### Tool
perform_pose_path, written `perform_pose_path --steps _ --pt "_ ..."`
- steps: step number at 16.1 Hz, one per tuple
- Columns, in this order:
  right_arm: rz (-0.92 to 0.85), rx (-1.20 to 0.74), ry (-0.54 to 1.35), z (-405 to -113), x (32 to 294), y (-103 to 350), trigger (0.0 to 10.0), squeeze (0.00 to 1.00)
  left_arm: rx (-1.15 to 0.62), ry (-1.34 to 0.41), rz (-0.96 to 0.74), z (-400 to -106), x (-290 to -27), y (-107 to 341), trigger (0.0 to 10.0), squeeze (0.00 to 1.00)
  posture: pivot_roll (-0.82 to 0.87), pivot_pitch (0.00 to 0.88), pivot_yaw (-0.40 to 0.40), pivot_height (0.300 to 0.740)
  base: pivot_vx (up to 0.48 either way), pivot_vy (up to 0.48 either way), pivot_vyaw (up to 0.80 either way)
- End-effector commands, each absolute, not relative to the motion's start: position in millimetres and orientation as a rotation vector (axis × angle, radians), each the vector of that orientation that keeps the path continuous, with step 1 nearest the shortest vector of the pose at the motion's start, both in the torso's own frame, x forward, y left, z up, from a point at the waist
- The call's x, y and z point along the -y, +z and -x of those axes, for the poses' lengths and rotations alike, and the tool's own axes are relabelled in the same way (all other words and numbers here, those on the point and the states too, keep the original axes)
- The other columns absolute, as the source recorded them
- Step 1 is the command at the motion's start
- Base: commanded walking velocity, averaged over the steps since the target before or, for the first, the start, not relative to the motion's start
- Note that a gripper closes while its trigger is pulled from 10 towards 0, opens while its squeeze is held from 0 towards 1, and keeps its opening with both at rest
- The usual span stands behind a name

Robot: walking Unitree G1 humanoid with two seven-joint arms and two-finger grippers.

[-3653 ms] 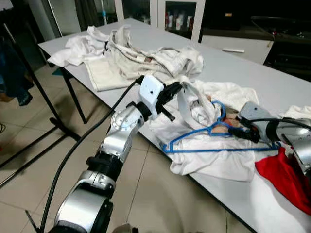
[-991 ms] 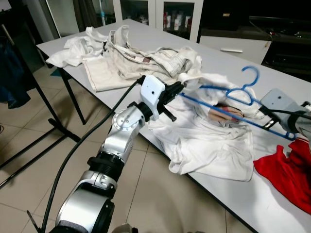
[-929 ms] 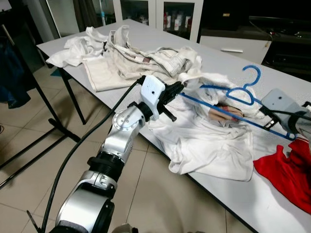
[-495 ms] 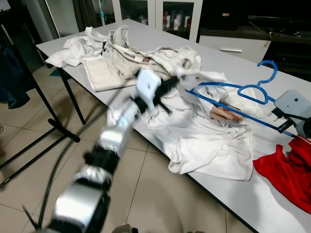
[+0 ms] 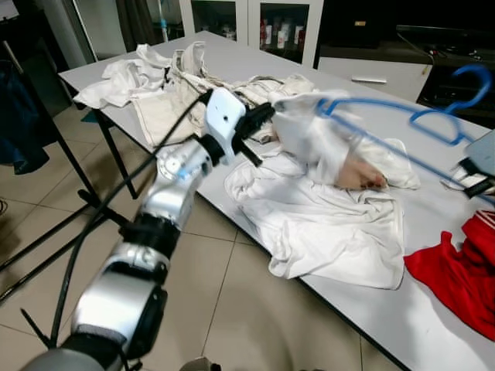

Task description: Hang hanger

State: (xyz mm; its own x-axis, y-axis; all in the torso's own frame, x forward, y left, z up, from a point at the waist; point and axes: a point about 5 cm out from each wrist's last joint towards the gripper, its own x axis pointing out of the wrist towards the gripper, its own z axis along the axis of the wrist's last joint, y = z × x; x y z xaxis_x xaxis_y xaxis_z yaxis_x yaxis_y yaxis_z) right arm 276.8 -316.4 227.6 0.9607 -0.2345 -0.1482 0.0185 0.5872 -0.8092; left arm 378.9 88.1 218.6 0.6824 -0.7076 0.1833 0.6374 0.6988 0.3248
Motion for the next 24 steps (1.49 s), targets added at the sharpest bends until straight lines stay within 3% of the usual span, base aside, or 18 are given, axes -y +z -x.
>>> perform_pose_path --steps 1,4,8,11,20,21,24 --pt "0.960 -0.171 -0.192 -274 316 241 10.0 0.00 0.336 -0.762 -0.264 -381 -91 228 10.0 0.00 -0.06 0.000 0.070 0.723 0.000 0.000 0.00" --pt "0.967 -0.099 -0.189 -270 312 247 10.0 0.00 0.328 -0.758 -0.260 -384 -92 228 10.0 0.00 -0.06 0.000 0.072 0.723 0.000 0.000 0.00" --pt "1.013 -0.033 -0.027 -264 287 239 10.0 0.00 0.310 -0.774 -0.251 -383 -91 220 10.0 0.00 -0.06 0.000 0.069 0.723 0.000 0.000 0.00" --pt "1.039 -0.023 -0.027 -261 288 239 10.0 0.00 0.308 -0.765 -0.249 -384 -95 221 10.0 0.00 -0.06 0.000 0.069 0.723 0.000 0.000 0.00" --pt "1.106 0.023 0.022 -267 258 241 10.0 0.00 0.310 -0.788 -0.246 -381 -88 217 10.0 0.00 -0.06 0.000 0.069 0.723 0.000 0.000 0.00" --pt "1.105 0.052 0.047 -271 241 242 10.0 0.00 0.307 -0.795 -0.243 -380 -86 215 10.0 0.00 -0.06 0.000 0.069 0.723 0.000 0.000 0.00" --pt "1.087 0.080 0.075 -274 228 244 10.0 0.00 0.308 -0.803 -0.239 -379 -83 213 10.0 0.00 -0.06 0.000 0.067 0.723 0.000 0.000 0.00"
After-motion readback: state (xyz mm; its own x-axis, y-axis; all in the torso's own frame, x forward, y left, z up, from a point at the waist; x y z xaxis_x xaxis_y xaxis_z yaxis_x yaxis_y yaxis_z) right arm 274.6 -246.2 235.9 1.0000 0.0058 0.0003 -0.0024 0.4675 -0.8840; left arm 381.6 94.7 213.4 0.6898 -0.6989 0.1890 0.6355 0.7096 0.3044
